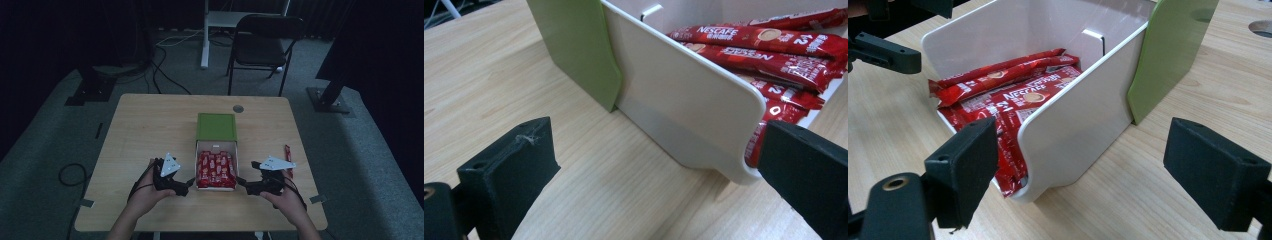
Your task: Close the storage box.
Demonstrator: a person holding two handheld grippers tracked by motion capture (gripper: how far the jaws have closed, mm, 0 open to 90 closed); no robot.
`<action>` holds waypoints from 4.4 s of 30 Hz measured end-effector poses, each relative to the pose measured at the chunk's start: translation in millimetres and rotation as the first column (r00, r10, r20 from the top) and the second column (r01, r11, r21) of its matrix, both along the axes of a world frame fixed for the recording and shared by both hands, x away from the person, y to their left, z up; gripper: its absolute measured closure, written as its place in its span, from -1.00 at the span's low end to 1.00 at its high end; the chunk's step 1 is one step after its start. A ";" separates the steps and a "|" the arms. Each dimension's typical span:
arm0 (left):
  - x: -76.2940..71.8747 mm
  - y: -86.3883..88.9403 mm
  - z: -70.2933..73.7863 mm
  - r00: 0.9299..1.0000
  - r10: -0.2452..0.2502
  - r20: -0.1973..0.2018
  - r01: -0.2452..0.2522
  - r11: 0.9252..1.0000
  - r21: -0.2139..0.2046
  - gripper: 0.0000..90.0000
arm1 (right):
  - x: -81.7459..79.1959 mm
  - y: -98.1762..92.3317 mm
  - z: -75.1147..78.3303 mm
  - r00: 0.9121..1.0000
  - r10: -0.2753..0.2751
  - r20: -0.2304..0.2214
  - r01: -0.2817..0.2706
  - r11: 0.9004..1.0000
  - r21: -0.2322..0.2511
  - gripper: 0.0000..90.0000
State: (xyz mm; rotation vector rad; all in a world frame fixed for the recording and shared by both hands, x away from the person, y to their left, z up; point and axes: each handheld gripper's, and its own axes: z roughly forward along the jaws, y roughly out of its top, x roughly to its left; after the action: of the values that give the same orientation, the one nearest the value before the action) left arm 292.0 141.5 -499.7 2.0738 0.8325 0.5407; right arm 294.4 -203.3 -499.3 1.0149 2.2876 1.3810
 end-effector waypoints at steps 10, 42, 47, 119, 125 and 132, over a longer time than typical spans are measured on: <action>7.6 -5.8 -2.5 1.000 -0.001 -0.016 0.000 1.000 -0.021 -0.94 | 6.7 -0.5 -5.5 1.000 -0.017 0.002 0.017 1.000 -0.010 -0.69; 26.6 -8.2 -4.0 0.999 0.014 -0.031 -0.014 1.000 -0.015 -0.94 | 20.4 1.9 -4.1 0.999 -0.029 0.019 0.029 0.999 -0.022 -0.70; 29.3 -8.8 -3.5 0.999 0.015 -0.032 -0.016 1.000 -0.012 -0.94 | 22.7 2.1 -3.6 0.999 -0.030 0.020 0.030 0.999 -0.022 -0.70; 75.8 -11.1 2.5 0.999 0.048 -0.023 -0.048 0.999 -0.014 -0.94 | 68.2 3.9 0.2 0.995 -0.099 0.006 0.099 0.995 0.015 -0.72; 80.8 -12.3 2.6 0.998 0.056 -0.017 -0.056 0.998 -0.009 -0.94 | 73.8 4.8 0.4 0.994 -0.108 0.009 0.108 0.994 0.010 -0.72; 87.4 -11.6 1.1 0.998 0.062 -0.020 -0.062 0.998 -0.020 -0.94 | 79.2 5.6 -0.7 0.993 -0.121 0.011 0.121 0.992 0.017 -0.72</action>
State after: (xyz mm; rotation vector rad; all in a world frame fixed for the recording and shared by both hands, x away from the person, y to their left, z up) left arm 379.4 130.0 -498.6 2.0430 0.9122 0.5442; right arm 373.6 -197.7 -500.0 1.1280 2.1705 1.3555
